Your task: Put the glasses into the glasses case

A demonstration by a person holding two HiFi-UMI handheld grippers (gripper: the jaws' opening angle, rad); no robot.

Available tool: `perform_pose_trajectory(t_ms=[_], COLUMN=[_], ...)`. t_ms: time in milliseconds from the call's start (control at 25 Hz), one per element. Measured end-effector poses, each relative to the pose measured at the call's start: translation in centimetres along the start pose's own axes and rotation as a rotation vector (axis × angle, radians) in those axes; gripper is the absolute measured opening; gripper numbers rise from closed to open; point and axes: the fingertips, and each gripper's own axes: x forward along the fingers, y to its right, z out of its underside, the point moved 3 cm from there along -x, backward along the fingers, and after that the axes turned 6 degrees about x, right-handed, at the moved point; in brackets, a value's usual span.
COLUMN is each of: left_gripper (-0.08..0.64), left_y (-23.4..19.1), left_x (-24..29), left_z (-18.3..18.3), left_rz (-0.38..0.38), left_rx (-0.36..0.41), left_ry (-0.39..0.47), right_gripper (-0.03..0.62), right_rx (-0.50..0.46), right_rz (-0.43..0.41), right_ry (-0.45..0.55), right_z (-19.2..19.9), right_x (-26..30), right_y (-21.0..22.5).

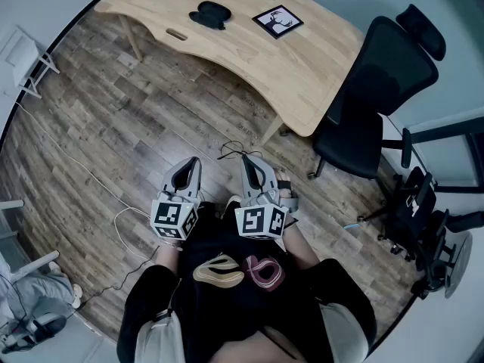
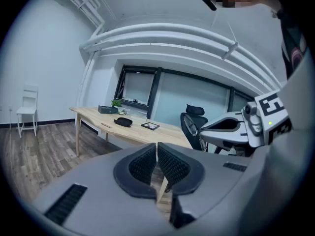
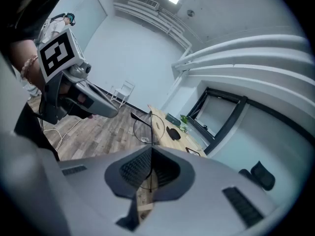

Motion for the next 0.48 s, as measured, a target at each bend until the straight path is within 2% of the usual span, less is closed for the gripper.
perform_pose_trajectory(t_ms=[200, 480], left_gripper=[0.025, 0.025], left_y=[1.4, 2.5], left_x=[-0.2, -0.2], left_z=[0.5, 1.5], left_rz=[-0.004, -0.043], left_rx=[0.001, -0.027], left_ry=[0.009, 0.021], right_gripper=[0.011, 0.012], right_rx=[-0.007, 0.027], right_rz=[0.006, -0.031], right_ry=[0.017, 0.030], right_z=[0.7, 2.0], right_x=[-0.4, -0.9], right_y=[0.2, 0.4])
